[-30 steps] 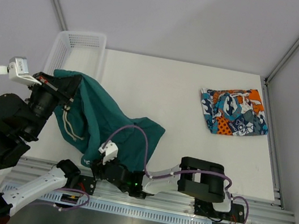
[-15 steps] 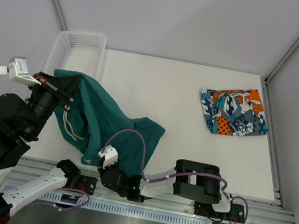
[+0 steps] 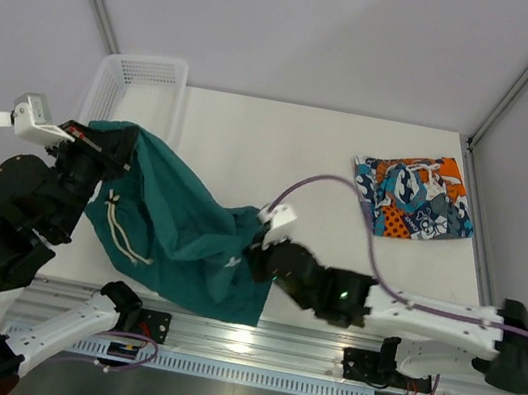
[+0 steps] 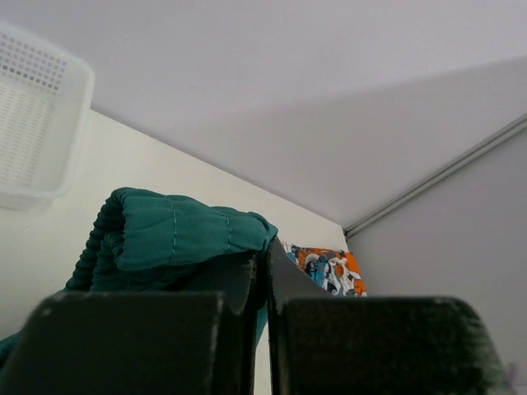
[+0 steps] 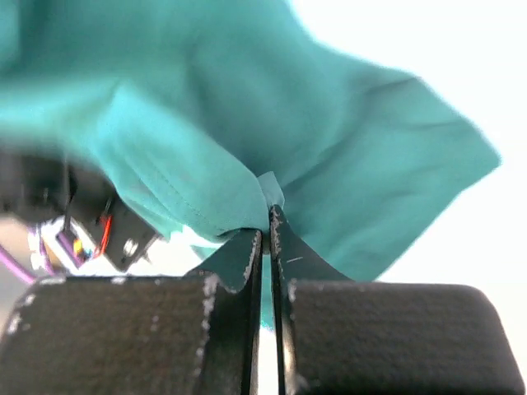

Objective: Fold and stack the shorts
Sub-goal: Move the shorts to the center of the board

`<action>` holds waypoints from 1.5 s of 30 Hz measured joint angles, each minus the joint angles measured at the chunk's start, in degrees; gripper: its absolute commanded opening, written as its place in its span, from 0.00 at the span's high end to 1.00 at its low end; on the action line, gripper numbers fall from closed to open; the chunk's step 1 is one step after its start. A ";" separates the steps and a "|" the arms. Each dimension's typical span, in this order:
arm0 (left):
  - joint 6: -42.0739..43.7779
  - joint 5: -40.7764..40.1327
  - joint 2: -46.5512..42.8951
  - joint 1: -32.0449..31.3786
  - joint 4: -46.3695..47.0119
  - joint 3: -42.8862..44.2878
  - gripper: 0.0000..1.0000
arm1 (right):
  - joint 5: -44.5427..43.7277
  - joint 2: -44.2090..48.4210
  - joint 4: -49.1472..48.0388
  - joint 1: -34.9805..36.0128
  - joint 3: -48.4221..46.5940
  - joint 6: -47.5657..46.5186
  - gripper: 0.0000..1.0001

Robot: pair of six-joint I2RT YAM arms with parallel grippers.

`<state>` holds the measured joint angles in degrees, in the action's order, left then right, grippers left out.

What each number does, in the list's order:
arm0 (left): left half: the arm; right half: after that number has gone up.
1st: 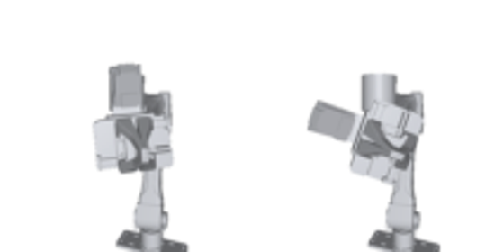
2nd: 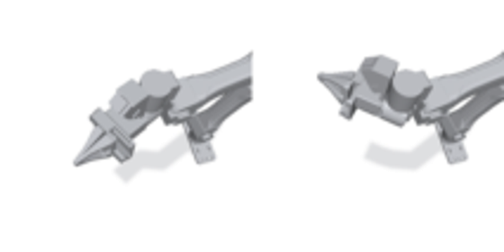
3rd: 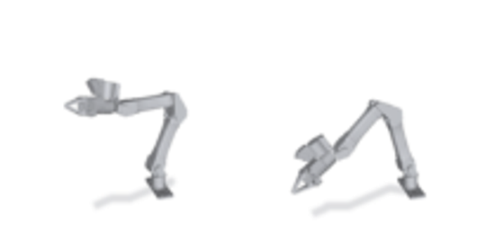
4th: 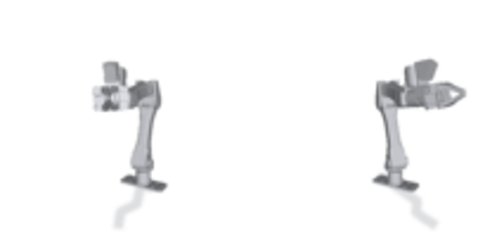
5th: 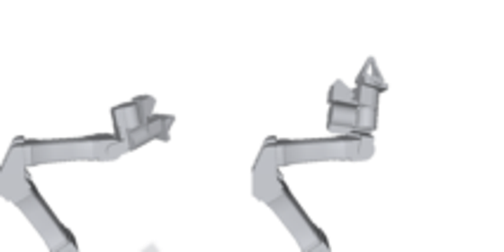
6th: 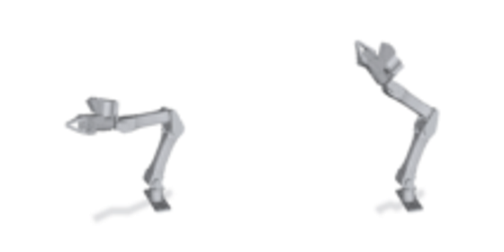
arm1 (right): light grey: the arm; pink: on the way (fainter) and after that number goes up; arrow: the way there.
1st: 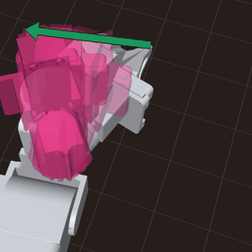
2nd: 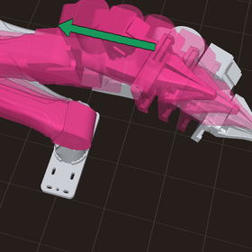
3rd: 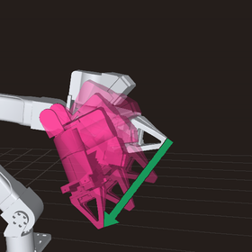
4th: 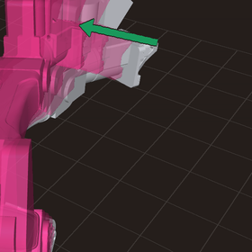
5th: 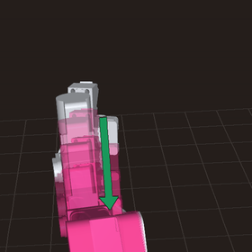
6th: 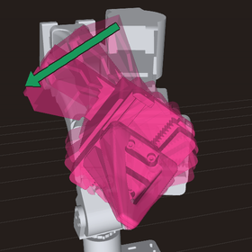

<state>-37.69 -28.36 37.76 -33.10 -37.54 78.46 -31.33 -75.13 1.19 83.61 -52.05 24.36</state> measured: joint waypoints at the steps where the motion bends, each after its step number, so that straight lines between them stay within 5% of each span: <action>1: 0.17 -0.39 0.26 0.00 0.00 -0.13 1.00 | 1.36 4.09 5.42 -3.63 -1.97 -0.28 1.00; 10: 1.16 -2.95 6.91 0.00 -0.20 1.57 1.00 | 10.29 14.43 33.64 -29.73 -19.19 -6.56 1.00; 26: 1.75 10.62 -11.30 0.00 7.98 7.32 1.00 | 39.06 21.99 50.47 -23.15 -50.31 -14.40 1.00; 33: 4.81 10.32 -3.96 0.00 9.11 14.75 1.00 | 32.74 13.22 58.51 -23.10 -72.96 -16.70 1.00; 36: 5.29 9.42 5.38 0.00 9.16 19.28 1.00 | 29.90 5.79 60.04 -29.03 -79.41 -17.79 1.00; 40: 4.57 11.26 16.17 2.75 10.49 16.20 1.00 | 40.96 -1.88 58.95 -48.92 -73.07 -17.59 1.00; 45: 0.17 23.32 27.17 14.51 14.12 1.99 1.00 | 55.32 -9.03 51.93 -69.70 -49.57 -13.79 1.00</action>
<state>-37.52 -5.04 64.93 -18.59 -23.42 80.44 23.99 -84.16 53.12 13.91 -101.62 10.57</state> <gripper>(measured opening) 0.005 0.011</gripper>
